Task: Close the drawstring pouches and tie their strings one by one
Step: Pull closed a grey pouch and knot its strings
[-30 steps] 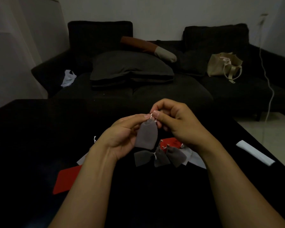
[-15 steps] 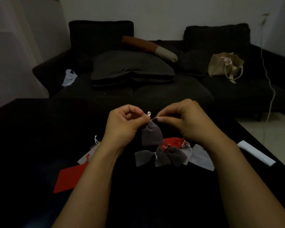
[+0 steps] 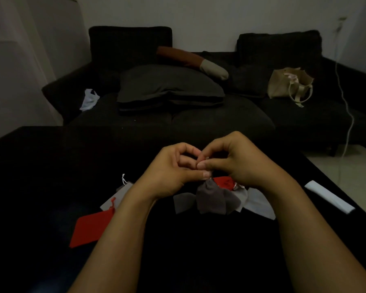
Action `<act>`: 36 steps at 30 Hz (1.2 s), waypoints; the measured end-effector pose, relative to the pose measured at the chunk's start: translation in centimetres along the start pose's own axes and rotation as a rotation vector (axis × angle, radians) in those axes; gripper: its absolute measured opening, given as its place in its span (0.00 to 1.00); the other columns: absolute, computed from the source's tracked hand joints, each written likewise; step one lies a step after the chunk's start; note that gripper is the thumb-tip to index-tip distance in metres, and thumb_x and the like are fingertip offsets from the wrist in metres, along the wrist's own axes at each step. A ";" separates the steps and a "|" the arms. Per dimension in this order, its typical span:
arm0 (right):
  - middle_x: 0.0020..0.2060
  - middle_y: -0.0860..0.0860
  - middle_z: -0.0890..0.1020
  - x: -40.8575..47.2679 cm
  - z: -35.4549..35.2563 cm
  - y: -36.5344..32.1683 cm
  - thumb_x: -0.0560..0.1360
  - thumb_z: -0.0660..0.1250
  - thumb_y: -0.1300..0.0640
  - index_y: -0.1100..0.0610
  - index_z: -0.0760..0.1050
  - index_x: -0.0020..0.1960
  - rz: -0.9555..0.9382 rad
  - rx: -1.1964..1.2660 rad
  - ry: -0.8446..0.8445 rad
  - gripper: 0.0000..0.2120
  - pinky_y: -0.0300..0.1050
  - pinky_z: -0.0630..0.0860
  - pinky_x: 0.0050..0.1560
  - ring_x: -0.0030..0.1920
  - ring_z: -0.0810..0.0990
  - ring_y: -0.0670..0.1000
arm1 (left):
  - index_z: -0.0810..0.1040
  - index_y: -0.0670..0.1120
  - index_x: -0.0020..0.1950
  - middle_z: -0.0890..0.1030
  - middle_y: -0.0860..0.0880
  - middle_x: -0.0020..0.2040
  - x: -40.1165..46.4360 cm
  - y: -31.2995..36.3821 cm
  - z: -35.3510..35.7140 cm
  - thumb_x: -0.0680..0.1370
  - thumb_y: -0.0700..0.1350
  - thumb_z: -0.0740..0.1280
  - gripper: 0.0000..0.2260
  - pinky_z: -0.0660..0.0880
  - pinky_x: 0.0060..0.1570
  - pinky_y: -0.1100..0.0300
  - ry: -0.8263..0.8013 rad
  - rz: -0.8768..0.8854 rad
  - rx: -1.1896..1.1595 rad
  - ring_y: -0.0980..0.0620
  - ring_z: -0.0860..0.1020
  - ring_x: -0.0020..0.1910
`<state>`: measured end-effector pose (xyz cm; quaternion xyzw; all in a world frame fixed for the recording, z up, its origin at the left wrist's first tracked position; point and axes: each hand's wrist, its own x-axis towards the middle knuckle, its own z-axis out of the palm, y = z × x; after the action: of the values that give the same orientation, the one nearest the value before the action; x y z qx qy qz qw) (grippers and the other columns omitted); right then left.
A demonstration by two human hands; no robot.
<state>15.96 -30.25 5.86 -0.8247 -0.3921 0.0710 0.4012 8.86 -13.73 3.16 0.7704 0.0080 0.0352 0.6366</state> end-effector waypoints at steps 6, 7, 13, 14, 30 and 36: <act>0.38 0.51 0.86 -0.2 0.1 -0.2 0.69 0.76 0.64 0.58 0.85 0.44 0.011 0.223 0.183 0.05 0.37 0.81 0.46 0.42 0.85 0.46 | 0.75 0.44 0.56 0.86 0.44 0.41 0.1 0.0 0.2 0.71 0.34 0.76 0.17 0.80 0.43 0.59 0.128 -0.001 -0.110 0.49 0.85 0.42; 0.39 0.52 0.87 -0.4 -0.1 -0.2 0.69 0.75 0.64 0.58 0.85 0.45 0.005 0.241 0.210 0.05 0.34 0.80 0.45 0.42 0.85 0.45 | 0.75 0.44 0.54 0.86 0.44 0.40 0.2 0.0 0.2 0.71 0.34 0.75 0.16 0.80 0.42 0.60 0.164 -0.007 -0.137 0.50 0.85 0.41; 0.41 0.54 0.87 -1.0 -1.6 -0.7 0.70 0.73 0.66 0.60 0.84 0.48 -0.008 0.274 0.049 0.08 0.35 0.80 0.42 0.41 0.85 0.45 | 0.74 0.42 0.49 0.85 0.44 0.37 0.3 0.0 0.1 0.70 0.30 0.74 0.14 0.80 0.37 0.62 0.256 0.025 -0.215 0.52 0.84 0.36; 0.41 0.53 0.87 -1.1 -1.6 -0.7 0.71 0.73 0.66 0.59 0.84 0.49 -0.034 0.232 0.025 0.08 0.35 0.80 0.44 0.43 0.85 0.45 | 0.74 0.42 0.49 0.85 0.44 0.37 0.3 0.0 0.1 0.70 0.31 0.74 0.14 0.81 0.38 0.61 0.248 0.029 -0.198 0.51 0.84 0.37; 0.34 0.54 0.84 -0.5 -0.5 0.2 0.70 0.75 0.61 0.60 0.84 0.43 0.294 0.520 0.109 0.03 0.35 0.76 0.32 0.32 0.80 0.46 | 0.75 0.44 0.50 0.86 0.43 0.39 0.1 -0.2 1.4 0.69 0.31 0.74 0.16 0.80 0.43 0.62 0.160 0.196 -0.178 0.49 0.85 0.41; 0.33 0.55 0.81 -0.5 -0.1 0.5 0.71 0.72 0.65 0.64 0.82 0.46 0.374 0.778 0.165 0.04 0.32 0.75 0.31 0.29 0.76 0.44 | 0.83 0.45 0.50 0.86 0.46 0.43 0.6 -0.5 2.1 0.71 0.32 0.74 0.11 0.79 0.45 0.65 0.224 0.311 -0.109 0.53 0.85 0.43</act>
<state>15.99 -30.85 5.45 -0.6719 -0.1466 0.2190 0.6921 9.59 -15.66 2.29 0.7181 -0.0425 0.2191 0.6593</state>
